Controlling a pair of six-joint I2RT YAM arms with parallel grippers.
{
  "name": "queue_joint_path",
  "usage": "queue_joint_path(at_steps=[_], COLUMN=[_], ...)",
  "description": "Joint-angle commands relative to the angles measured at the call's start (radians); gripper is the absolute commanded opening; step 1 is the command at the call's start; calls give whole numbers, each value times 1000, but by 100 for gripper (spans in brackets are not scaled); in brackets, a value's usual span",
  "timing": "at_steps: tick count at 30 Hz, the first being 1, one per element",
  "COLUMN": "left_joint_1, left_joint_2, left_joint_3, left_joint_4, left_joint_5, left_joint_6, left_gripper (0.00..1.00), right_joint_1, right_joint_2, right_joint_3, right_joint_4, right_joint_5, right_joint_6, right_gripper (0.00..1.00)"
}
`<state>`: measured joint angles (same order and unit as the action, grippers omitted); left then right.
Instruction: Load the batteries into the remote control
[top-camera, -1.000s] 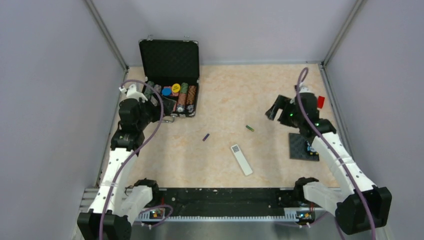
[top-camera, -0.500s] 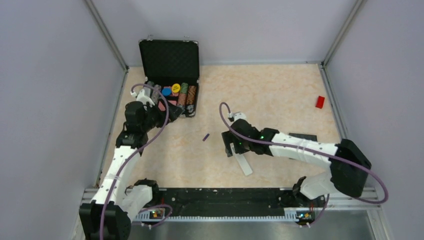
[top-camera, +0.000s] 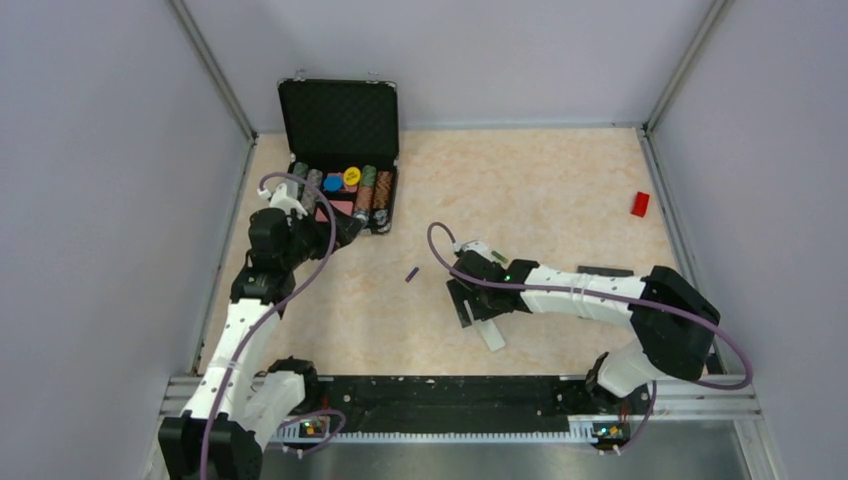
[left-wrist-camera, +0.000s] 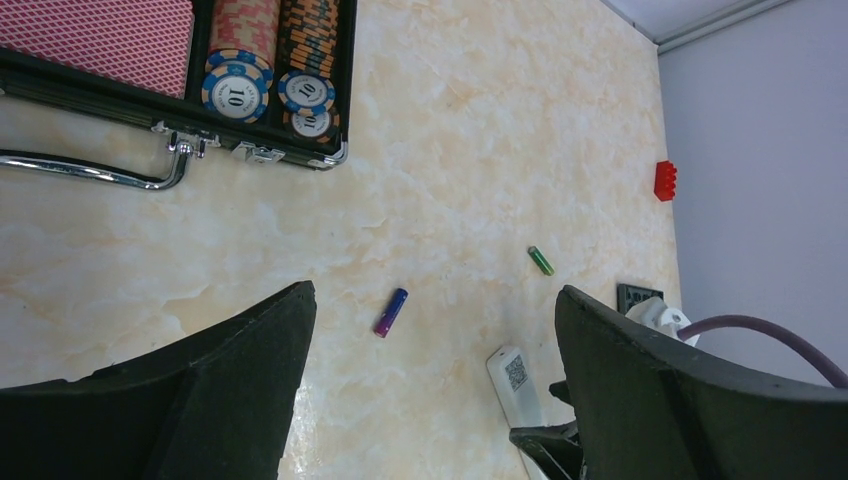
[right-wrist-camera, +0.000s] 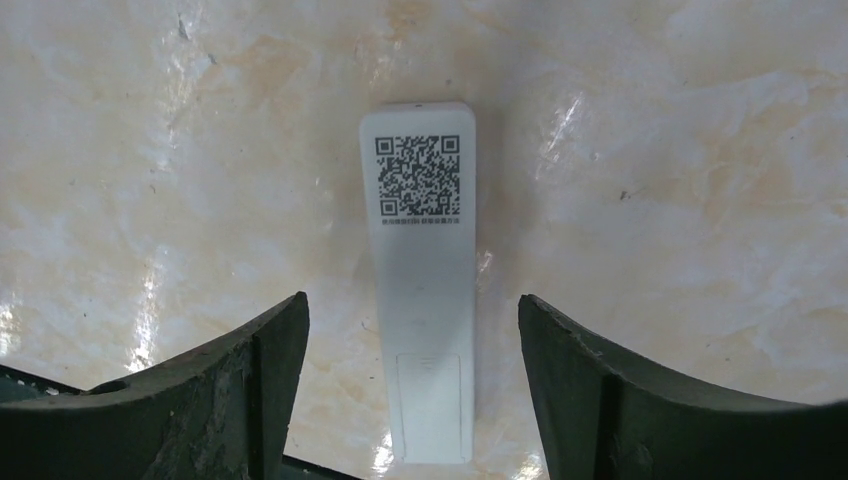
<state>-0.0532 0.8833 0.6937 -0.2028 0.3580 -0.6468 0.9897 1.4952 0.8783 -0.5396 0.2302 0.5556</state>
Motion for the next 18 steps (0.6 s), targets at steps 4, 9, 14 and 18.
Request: queue_joint_path(at_steps=[4,9,14,18], left_joint_1=[0,0,0,0], left_joint_2=[6,35,66,83], left_joint_3=[-40,-52,-54,-59], left_joint_4=[46,62,68,75], left_joint_5=[3,24,69,109], left_joint_6=[11,0,-9,-17], left_gripper=[93,93,93,93], right_joint_1=[41,46,60,61], right_joint_2=[-45,-53,-25,-5], right_joint_3=[-53,-79,-74,-84], right_joint_4=[-60,-61,-62,-18], right_joint_5=[-13,-22,23,32], right_joint_6=[47,36,21,3], right_gripper=[74,66,54,45])
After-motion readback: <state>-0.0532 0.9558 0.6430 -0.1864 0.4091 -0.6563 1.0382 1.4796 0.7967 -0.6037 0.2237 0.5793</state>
